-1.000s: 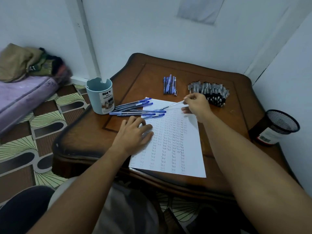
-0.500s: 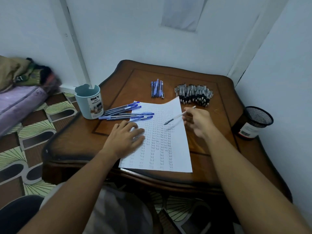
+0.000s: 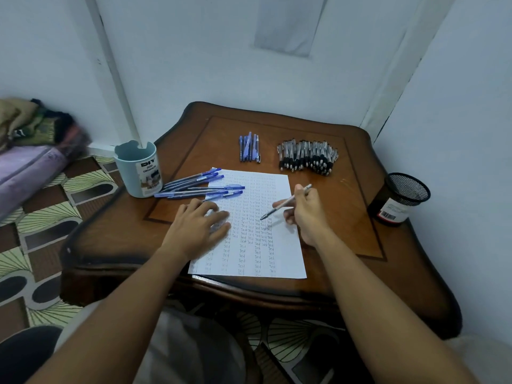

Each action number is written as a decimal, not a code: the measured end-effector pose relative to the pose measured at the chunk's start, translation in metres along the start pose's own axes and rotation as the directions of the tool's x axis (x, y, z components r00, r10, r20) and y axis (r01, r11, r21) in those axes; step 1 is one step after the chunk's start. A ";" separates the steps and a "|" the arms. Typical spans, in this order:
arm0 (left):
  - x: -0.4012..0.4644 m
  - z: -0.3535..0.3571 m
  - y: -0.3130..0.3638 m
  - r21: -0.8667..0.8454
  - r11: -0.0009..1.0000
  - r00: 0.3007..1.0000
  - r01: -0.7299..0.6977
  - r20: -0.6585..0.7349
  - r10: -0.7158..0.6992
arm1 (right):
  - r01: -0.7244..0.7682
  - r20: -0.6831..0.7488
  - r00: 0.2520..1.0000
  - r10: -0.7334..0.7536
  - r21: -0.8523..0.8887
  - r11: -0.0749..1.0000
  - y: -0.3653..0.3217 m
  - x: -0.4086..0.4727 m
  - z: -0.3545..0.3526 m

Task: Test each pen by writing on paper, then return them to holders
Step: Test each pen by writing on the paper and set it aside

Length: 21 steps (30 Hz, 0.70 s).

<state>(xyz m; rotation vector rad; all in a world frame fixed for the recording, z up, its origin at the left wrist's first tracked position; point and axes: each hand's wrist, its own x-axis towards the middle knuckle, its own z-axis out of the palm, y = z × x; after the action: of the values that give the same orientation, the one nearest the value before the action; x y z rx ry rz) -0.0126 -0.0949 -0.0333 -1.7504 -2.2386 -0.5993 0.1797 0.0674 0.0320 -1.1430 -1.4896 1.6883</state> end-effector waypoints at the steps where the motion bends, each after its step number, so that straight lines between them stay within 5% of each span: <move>1: 0.000 0.000 0.000 -0.004 1.000 1.000 -0.002 0.000 0.002 | -0.012 -0.023 1.000 0.012 0.025 1.000 0.005 0.000 -0.001; 6: 0.001 -0.001 0.000 -0.003 1.000 1.000 0.004 0.022 -0.004 | -0.044 0.023 0.999 0.040 0.215 0.976 0.015 0.002 -0.010; 11: 0.001 -0.001 0.000 -0.011 1.000 1.000 0.006 0.006 -0.006 | 0.116 0.043 0.992 -0.116 0.005 0.993 0.029 -0.001 -0.016; 21: 0.001 0.001 -0.001 -0.006 1.000 1.000 0.011 0.029 -0.011 | 0.206 0.061 0.977 -0.205 -0.027 0.978 0.041 -0.003 -0.014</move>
<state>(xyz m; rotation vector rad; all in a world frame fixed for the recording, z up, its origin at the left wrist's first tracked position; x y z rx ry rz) -0.0135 -0.0944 -0.0337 -1.7619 -2.2695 -0.5879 0.1973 0.0633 -0.0070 -0.9277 -1.6177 1.5723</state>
